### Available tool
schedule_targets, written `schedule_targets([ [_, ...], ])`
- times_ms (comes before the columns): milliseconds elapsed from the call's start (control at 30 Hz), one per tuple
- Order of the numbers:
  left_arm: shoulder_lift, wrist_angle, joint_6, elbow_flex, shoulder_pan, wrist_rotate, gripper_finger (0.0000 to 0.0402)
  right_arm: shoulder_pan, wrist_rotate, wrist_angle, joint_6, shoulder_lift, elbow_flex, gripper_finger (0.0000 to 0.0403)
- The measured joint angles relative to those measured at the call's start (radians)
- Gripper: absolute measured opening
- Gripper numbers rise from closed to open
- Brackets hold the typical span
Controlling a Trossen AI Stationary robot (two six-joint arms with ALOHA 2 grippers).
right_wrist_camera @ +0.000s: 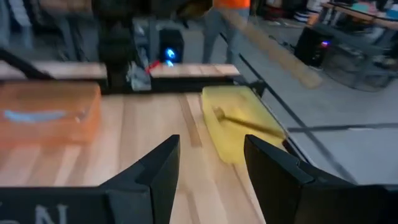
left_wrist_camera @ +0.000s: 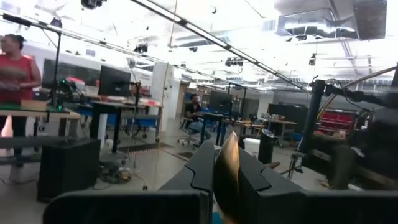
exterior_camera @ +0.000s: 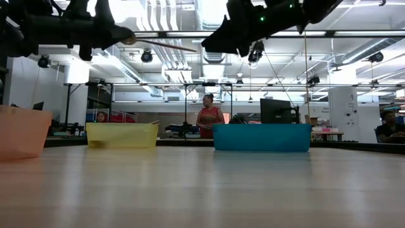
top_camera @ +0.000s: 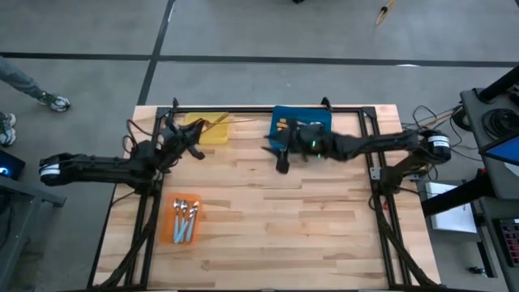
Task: Sort silverware by color (type)
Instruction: Put the gold spoon into the yellow bin
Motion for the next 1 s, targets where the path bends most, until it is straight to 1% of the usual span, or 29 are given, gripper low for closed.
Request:
schedule_targets([
  [67, -0.019, -0.016, 0.015, 0.0, 0.0, 0.001, 0.0008, -0.071, -0.1, 0.031, 0.029, -0.011, 0.0, 0.0171],
  [167, -0.031, -0.025, 0.032, 0.0, 0.0, 0.02, 0.0008, -0.178, -0.218, 0.09, 0.1, -0.01, 0.0, 0.0171],
  [233, -0.032, -0.036, 0.042, 0.0, 0.0, 0.037, 0.0008, -0.244, -0.326, 0.122, 0.133, 0.003, 0.0, 0.0171],
  [300, -0.029, -0.036, 0.042, 0.0, 0.0, 0.044, 0.0008, -0.289, -0.433, 0.175, 0.174, 0.025, 0.0, 0.0171],
  [367, -0.024, -0.034, 0.042, 0.0, 0.0, 0.044, 0.0008, -0.31, -0.493, 0.251, 0.214, 0.056, 0.0, 0.0171],
  [467, -0.023, -0.028, 0.041, 0.0, 0.0, 0.042, 0.0009, -0.314, -0.502, 0.37, 0.251, 0.112, 0.0, 0.0171],
  [567, -0.027, -0.024, 0.058, 0.0, 0.001, 0.037, 0.0009, -0.313, -0.504, 0.446, 0.254, 0.162, 0.004, 0.0171],
  [733, -0.028, 0.009, 0.082, 0.0, 0.001, 0.035, 0.0009, -0.312, -0.511, 0.464, 0.266, 0.219, 0.063, 0.0171],
  [867, -0.023, 0.013, 0.095, 0.0, 0.001, 0.035, 0.0009, -0.297, -0.554, 0.458, 0.267, 0.274, 0.127, 0.0171],
  [1000, -0.023, 0.02, 0.092, 0.0, 0.001, 0.035, 0.0009, -0.282, -0.563, 0.464, 0.263, 0.324, 0.2, 0.0171],
])
